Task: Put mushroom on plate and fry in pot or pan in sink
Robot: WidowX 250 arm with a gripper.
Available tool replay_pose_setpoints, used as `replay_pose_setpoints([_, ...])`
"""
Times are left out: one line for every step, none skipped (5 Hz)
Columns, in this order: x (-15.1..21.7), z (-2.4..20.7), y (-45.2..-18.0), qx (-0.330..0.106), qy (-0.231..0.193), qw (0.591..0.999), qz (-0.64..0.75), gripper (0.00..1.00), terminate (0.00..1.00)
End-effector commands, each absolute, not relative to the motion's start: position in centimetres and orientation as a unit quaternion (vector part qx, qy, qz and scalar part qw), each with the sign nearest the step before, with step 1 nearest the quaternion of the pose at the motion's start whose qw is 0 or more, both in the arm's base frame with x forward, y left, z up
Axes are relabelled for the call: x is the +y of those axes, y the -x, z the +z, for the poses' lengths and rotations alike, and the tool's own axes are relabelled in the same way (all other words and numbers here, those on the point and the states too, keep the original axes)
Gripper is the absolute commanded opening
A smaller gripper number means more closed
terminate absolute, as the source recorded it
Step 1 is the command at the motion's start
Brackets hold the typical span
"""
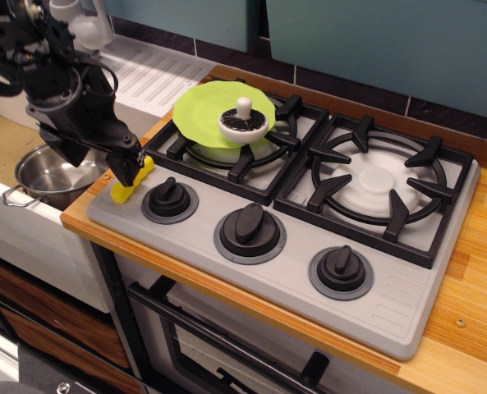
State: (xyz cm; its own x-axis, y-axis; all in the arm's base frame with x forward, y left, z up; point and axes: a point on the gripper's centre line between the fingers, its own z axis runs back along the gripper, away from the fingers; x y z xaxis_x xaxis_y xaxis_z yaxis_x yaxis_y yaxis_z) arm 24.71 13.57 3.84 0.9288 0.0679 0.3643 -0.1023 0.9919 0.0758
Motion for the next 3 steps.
replay_pose_setpoints([13.51, 3.24, -26.05, -0.211, -0.046, 0.976, 0.037, 1.0, 0.0])
replay_pose_setpoints([13.24, 2.67, -26.48, -0.217, -0.04, 0.975, 0.035, 1.0, 0.0])
replay_pose_setpoints([12.99, 2.63, -26.87, -0.214, -0.035, 0.975, 0.035, 1.0, 0.0])
